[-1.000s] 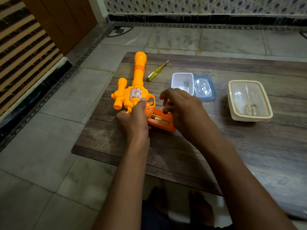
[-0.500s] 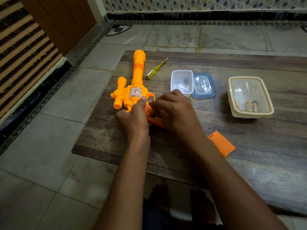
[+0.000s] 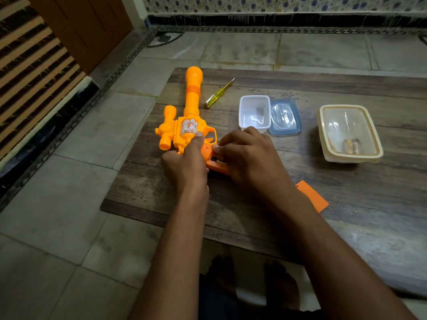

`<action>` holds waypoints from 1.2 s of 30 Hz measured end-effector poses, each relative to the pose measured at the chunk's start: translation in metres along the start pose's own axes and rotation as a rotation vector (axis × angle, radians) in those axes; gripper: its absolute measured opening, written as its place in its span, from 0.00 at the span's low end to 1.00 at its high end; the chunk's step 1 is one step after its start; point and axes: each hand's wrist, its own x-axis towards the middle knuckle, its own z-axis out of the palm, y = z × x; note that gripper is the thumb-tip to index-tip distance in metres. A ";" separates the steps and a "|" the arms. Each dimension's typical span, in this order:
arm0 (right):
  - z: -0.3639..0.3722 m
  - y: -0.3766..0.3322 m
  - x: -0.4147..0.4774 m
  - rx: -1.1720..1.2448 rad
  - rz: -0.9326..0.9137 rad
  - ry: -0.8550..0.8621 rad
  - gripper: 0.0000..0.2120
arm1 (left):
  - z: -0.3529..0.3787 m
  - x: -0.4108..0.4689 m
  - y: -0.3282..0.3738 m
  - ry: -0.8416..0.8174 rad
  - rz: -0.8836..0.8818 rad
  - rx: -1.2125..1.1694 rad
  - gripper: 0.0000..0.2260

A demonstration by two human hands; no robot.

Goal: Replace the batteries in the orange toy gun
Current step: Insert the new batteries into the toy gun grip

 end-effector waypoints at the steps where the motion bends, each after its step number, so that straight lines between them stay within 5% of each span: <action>1: -0.001 0.000 0.000 -0.012 -0.002 -0.012 0.10 | 0.000 0.000 0.001 0.001 -0.008 -0.007 0.16; 7: -0.008 -0.004 0.000 -0.178 -0.058 -0.070 0.14 | 0.001 0.000 -0.001 -0.002 -0.005 0.017 0.15; 13: -0.013 -0.006 -0.001 -0.233 -0.064 -0.088 0.16 | 0.002 -0.002 -0.003 0.006 0.029 0.029 0.25; 20: -0.014 -0.005 -0.005 -0.250 -0.042 -0.152 0.16 | 0.003 -0.002 0.000 0.021 0.026 0.029 0.19; 27: -0.015 0.005 -0.006 -0.037 -0.036 -0.131 0.20 | 0.000 0.002 0.000 -0.003 0.046 0.057 0.20; 36: -0.028 0.005 -0.009 0.134 0.045 0.067 0.12 | -0.001 0.002 0.001 -0.016 0.013 0.057 0.19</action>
